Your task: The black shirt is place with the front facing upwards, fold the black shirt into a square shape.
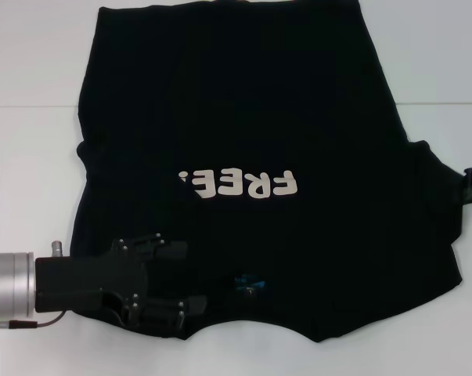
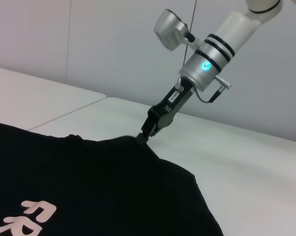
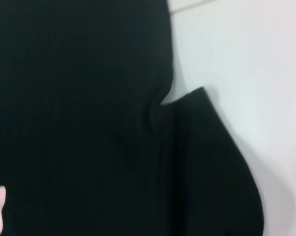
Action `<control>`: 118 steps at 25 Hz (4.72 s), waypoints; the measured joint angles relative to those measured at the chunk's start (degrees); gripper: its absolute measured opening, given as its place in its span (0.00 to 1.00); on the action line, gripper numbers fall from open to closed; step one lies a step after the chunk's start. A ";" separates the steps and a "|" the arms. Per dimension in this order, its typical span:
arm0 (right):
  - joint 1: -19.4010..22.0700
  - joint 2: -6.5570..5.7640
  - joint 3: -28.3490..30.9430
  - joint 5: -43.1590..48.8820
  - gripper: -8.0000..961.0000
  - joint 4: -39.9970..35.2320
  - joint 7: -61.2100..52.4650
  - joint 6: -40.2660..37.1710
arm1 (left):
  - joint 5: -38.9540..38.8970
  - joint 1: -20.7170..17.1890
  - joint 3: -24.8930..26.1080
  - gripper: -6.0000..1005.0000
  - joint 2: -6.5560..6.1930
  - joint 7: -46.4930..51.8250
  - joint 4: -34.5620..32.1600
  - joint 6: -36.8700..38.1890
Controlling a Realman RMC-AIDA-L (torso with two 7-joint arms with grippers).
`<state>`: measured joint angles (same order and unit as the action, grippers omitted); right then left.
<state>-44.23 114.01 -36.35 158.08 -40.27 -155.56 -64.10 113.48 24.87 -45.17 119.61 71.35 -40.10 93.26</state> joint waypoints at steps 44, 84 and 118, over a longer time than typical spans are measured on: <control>8.90 3.44 -12.43 -40.35 0.56 -0.61 44.32 -8.62 | 0.15 1.26 9.09 0.93 -3.02 25.18 3.18 1.10; 12.33 6.13 -12.06 -42.51 0.97 5.38 87.82 -10.59 | 26.62 7.11 4.59 0.86 -10.46 76.40 -4.91 -3.38; 13.21 5.93 -11.90 -43.49 0.97 5.01 86.03 -10.60 | 39.49 10.93 -1.52 0.52 -3.96 76.98 -12.93 -6.37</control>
<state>-31.02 119.95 -48.25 114.59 -35.26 -69.53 -74.70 152.97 35.79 -46.69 115.66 148.33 -53.02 86.88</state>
